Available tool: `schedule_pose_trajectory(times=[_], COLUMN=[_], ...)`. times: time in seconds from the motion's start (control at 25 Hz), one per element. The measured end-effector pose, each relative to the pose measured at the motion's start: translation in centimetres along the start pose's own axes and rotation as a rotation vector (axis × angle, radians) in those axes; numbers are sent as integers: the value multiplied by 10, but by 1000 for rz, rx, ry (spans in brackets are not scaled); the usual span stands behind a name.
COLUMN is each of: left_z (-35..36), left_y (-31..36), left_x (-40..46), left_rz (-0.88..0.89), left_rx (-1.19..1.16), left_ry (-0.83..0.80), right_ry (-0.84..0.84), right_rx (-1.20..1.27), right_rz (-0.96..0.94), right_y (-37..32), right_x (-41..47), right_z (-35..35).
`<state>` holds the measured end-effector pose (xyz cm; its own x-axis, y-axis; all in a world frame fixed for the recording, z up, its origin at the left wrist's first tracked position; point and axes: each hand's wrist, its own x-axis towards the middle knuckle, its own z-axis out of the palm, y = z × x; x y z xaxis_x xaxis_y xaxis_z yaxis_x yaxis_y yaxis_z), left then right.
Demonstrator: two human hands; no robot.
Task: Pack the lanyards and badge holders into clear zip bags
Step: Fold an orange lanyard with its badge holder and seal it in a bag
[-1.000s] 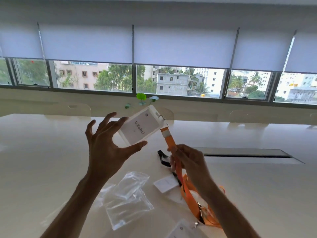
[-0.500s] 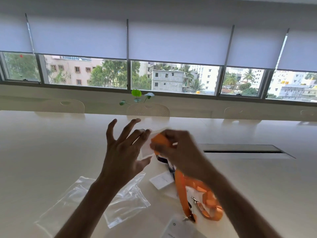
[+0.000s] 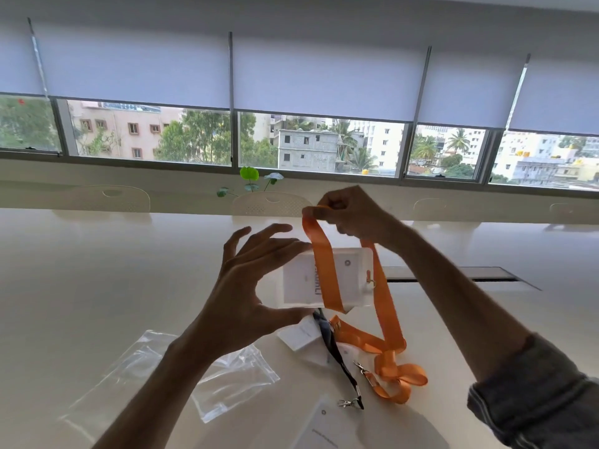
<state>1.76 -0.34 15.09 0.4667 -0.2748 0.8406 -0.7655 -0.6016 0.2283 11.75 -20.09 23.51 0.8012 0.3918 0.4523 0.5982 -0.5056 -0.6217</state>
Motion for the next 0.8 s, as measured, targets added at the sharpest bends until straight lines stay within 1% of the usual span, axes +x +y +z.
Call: schedule_pose_trajectory(times=[0.08, 0.12, 0.2, 0.24, 0.28, 0.32, 0.36, 0.4, 0.48, 0.6, 0.68, 0.8], left_z=[-7, -10, -14, -15, -16, -16, -15, -15, -14, -15, -17, -21], left_y=[2, 2, 1, 0, -2, -3, -5, -6, -8, -10, -10, -11], left_x=[2, 2, 3, 2, 2, 2, 1, 1, 2, 1, 1, 3], left_rz=[-21, -32, -80, -115, -138, -145, -144, -146, -166, -202, -218, -214], left_rx=[-50, -57, -54, -49, -43, -33, -22, -14, -8, 0, 22, 103], left_ry=[30, 39, 57, 68, 78, 84, 86, 87, 91, 115, 134, 159], right_ry=[-44, -63, -77, -130, -190, -211, -183, -160, -104, -161, -150, -172], right_rx=[55, 143, 463, 635, 763, 801, 727, 654, 619, 725, 791, 796], right_rz=[80, 141, 347, 377, 327, 249, 165, 120, 105, 34, -37, -129], right_y=[26, 35, 42, 42, 41, 38, 35, 31, 23, 10, 5, 5], right_x=[-3, -9, -28, -38, -45, -51, -57, -62, -69, -79, -83, -86], right_z=[15, 24, 42, 50, 58, 65, 70, 73, 75, 84, 92, 100])
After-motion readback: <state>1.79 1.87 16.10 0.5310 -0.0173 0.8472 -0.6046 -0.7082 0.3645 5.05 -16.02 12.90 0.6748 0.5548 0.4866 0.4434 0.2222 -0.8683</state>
